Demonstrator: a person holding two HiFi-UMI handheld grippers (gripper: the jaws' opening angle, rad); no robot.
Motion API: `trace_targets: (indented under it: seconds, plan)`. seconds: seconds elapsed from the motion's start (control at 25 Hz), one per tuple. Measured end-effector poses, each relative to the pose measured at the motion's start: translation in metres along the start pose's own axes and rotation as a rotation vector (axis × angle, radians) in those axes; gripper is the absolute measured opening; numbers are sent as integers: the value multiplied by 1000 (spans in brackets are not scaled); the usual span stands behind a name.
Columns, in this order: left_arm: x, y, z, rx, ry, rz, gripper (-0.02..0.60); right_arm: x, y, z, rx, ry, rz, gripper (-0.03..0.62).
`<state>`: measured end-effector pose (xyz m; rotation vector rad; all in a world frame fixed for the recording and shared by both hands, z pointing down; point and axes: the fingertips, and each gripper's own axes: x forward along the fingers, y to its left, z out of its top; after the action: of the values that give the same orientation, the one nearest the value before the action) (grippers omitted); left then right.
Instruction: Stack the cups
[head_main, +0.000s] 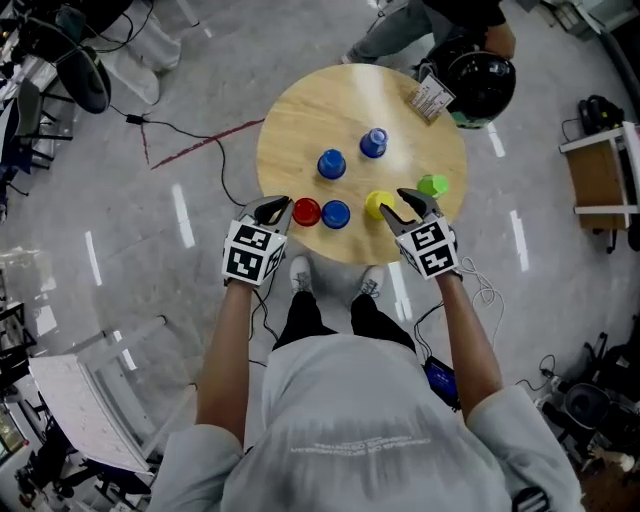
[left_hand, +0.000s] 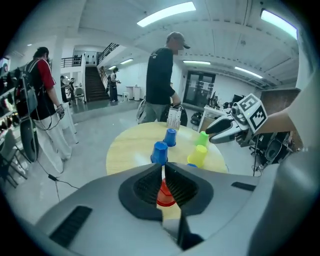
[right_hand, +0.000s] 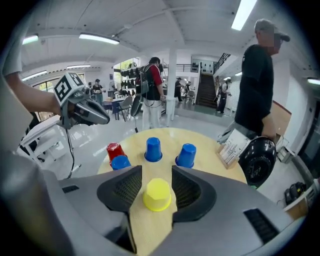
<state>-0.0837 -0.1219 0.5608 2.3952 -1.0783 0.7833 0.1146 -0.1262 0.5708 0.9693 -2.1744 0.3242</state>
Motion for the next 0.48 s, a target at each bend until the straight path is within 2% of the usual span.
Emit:
trace_targets:
  seconds: [0.2,0.4,0.48]
  plan:
    - [-3,-7,-14,-38,7,11,32,34,2,-33,-24,104,58,291]
    - [-6,-12,-18,-65,-5,13,32,58,6,-53,-36,169,95,301]
    - [-7,-12,-20,-66,-2,11,32,62,7,-56,-44,181,97,275]
